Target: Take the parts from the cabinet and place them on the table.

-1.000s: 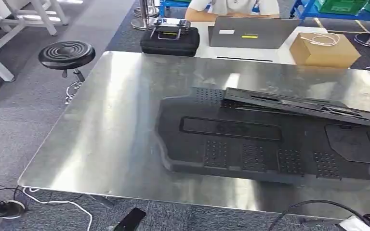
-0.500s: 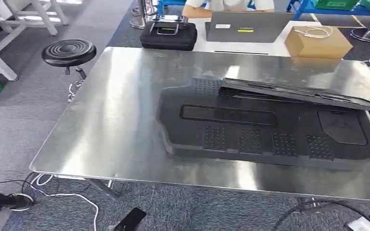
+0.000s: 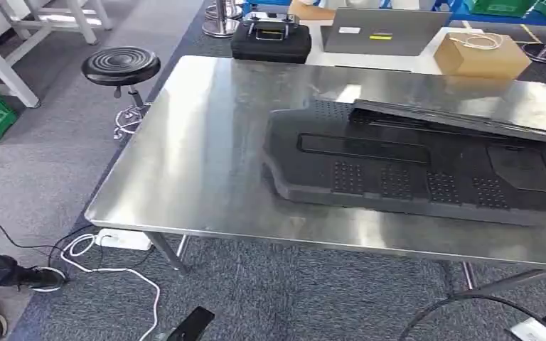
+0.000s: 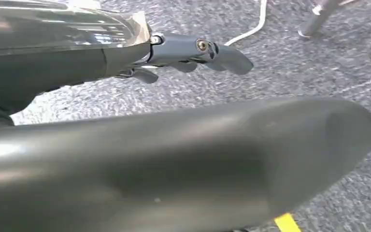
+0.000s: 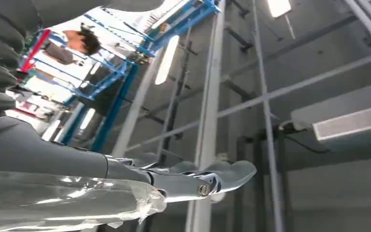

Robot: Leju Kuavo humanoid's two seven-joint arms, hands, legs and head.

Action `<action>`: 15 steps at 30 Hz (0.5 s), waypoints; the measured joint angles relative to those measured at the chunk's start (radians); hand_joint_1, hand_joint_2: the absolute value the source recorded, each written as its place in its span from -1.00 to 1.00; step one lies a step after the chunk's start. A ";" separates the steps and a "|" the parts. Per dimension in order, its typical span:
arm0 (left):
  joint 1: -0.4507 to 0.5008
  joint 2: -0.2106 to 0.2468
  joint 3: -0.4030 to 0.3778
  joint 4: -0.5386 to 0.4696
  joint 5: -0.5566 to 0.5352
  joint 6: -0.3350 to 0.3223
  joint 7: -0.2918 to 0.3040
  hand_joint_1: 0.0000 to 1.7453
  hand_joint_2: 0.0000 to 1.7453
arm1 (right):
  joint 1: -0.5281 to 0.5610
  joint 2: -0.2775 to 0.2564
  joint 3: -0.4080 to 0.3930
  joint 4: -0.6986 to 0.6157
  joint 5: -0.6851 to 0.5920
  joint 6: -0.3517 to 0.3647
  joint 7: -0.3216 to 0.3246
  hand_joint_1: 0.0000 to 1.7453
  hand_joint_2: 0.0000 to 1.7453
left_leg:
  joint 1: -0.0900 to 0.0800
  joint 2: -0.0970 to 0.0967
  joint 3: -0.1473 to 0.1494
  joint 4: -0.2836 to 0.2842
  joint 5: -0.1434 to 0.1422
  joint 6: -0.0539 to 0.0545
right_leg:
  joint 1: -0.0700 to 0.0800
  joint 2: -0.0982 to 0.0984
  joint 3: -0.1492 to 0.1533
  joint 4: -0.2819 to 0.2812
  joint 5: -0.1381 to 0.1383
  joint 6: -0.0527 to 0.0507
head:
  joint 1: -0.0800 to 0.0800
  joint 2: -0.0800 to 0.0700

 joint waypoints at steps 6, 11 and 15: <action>0.000 0.000 0.000 0.000 0.000 0.000 0.000 -1.00 -1.00 | -0.001 0.000 0.000 0.010 0.010 0.000 0.013 -1.00 1.00 | -0.024 0.003 -0.091 0.003 0.071 0.015 | 0.008 0.002 0.038 0.200 -0.065 -0.012 | 0.000 0.000; -0.001 -0.002 0.000 0.000 0.000 0.000 -0.002 -1.00 -1.00 | -0.016 -0.002 0.000 0.014 0.015 0.000 0.019 -1.00 1.00 | -0.026 0.002 -0.124 0.001 0.121 0.000 | 0.042 0.014 0.264 -0.135 -0.070 -0.057 | -0.003 0.000; 0.000 0.002 0.002 0.000 0.000 0.001 0.000 -1.00 -1.00 | -0.017 -0.002 0.000 0.024 0.019 0.000 0.028 -1.00 1.00 | -0.023 -0.005 -0.152 0.032 0.059 -0.019 | 0.035 0.002 0.225 -0.148 -0.014 -0.080 | 0.000 0.000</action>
